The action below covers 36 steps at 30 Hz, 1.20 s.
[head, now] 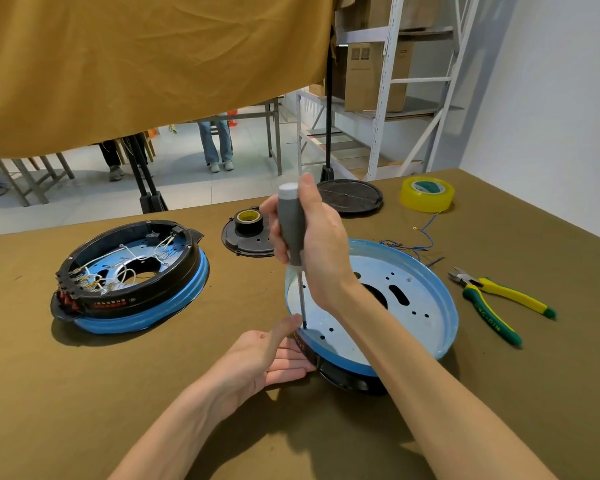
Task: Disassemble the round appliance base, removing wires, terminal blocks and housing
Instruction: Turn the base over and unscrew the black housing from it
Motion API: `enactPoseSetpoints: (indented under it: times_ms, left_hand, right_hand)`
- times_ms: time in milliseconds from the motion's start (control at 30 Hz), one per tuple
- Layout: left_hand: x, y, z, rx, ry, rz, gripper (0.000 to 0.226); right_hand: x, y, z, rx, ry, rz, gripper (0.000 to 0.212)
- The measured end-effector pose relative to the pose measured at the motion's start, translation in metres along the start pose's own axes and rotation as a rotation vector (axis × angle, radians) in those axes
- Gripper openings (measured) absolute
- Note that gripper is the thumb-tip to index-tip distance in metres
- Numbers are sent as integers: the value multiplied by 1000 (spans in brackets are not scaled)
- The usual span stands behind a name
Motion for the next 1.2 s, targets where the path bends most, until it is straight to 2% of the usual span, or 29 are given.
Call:
enactPoseSetpoints:
  times_ms: [133,267,400,467,633,767,933,1100,1133,1200]
  left_hand:
    - [0,0,1,6,3,5,104]
    - [3,0,3,5,-6,3,102]
    - [5,-1,5,5,-6,0,101]
    - [5,-1,5,6,-8,5,102]
    - [5,1,3,15,-15,5,102]
    - [7,-1,4,11,-15,6,99]
    - [8,-1,6,-19,-23,-15,100]
    - [9,-1,9,-34,-36,-12,99]
    - [10,-1,10,-32,-41,-15,98]
    - [10,-1,11,-26,-49,-28,98]
  right_hand:
    - [-2,1,1,-1,20,29,56]
    - [-12,7,1,27,87,7,37]
    - [-1,15,-1,60,-54,-109,57]
    - [0,16,-2,56,-67,-154,60]
    - [-13,19,0,91,84,10,39]
    - [-34,15,6,59,225,360,43]
    - [-81,13,13,4,386,881,30]
    - [-88,-7,3,-204,314,1700,44]
    - [-89,-8,1,-254,272,1740,43]
    - [-85,-8,0,-399,78,1626,31]
Point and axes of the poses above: each hand's wrist, its own z-axis away from the middle knuckle, its own y-axis out of the back of the hand, x = y × z, the point moved 10 cm from there along -z, towards the middle knuckle, and after that the axes turned 12 degrees about -z, right-handed, at the moved point
